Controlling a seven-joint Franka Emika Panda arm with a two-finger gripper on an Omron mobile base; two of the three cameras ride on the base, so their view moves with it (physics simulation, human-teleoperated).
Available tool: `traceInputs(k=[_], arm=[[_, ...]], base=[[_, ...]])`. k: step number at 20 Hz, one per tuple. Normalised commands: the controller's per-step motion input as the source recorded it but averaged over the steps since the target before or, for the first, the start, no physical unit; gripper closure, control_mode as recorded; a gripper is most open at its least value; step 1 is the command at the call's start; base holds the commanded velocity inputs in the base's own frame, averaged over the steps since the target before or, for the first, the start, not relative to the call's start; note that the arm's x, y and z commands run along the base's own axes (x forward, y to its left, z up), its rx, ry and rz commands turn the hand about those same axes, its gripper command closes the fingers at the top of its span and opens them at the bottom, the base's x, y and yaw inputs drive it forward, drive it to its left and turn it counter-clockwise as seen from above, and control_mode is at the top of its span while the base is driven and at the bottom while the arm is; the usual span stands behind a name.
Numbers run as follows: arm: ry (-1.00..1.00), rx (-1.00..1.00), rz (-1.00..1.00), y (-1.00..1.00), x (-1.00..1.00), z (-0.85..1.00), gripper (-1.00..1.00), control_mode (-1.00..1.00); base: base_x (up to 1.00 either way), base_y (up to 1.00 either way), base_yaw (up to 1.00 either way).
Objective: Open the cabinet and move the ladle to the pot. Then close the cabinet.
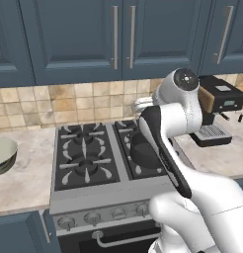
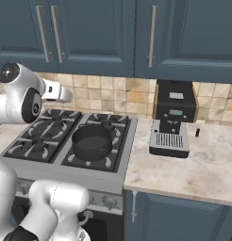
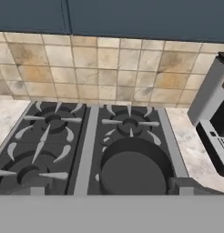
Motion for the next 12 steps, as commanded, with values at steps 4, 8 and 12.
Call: traceInputs(k=[4, 8, 12], arm=[[-0.18, 0.00, 0.00, 0.26, 0.00, 0.53, -1.00, -1.00], [-0.13, 0.00, 0.00, 0.23, 0.02, 0.53, -1.00, -1.00], [-0.10, 0.00, 0.00, 0.14, 0.05, 0.52, -1.00, -1.00]], base=[[0.00, 0.00, 0.00], [0.00, 0.00, 0.00], [0.00, 0.00, 0.00]])
